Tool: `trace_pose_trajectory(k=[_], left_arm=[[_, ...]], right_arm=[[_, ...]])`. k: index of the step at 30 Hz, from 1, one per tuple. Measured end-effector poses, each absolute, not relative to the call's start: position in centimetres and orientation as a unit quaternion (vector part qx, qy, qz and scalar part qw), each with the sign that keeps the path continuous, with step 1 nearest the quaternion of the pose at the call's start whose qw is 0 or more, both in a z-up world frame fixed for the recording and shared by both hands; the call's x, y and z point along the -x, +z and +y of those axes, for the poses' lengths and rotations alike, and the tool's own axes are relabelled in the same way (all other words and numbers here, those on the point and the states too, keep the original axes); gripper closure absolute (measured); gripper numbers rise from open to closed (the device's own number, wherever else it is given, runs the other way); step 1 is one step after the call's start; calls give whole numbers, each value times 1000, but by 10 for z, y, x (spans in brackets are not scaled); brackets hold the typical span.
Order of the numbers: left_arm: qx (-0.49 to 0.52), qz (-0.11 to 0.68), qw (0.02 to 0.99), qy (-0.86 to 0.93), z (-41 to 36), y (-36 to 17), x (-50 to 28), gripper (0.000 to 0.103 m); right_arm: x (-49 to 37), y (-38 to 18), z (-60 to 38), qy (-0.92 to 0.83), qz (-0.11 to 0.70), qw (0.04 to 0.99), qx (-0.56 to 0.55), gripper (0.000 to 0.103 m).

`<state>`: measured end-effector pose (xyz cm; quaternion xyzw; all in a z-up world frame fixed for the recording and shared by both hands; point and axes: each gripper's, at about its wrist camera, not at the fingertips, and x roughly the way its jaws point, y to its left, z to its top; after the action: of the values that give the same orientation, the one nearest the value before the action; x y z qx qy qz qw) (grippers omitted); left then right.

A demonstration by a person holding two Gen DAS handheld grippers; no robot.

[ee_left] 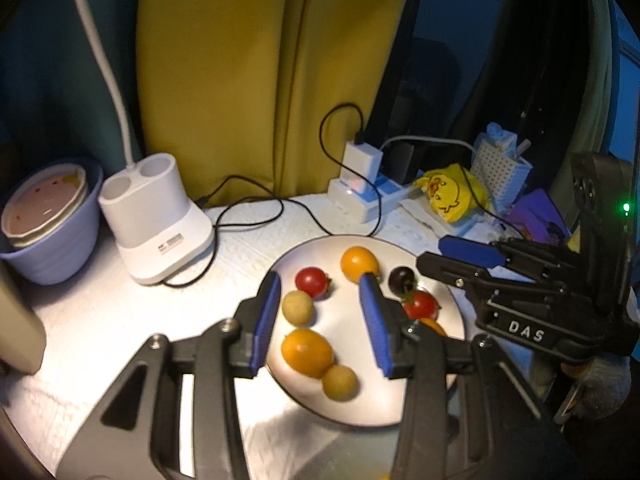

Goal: Organize fruits
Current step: 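Carry the cherry and tomato onto the white plate and open both tools, then move both open tools back over the dark round board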

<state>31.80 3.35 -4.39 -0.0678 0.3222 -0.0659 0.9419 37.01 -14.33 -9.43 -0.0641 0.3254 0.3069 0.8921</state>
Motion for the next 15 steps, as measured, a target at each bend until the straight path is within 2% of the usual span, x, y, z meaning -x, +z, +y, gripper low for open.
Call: trace_pose_trajectory(k=[15], left_arm=[[69,306,947,-68,21,-26,-262,60]], right_arm=[[-322,-75,-158,315,316,893,53,66]])
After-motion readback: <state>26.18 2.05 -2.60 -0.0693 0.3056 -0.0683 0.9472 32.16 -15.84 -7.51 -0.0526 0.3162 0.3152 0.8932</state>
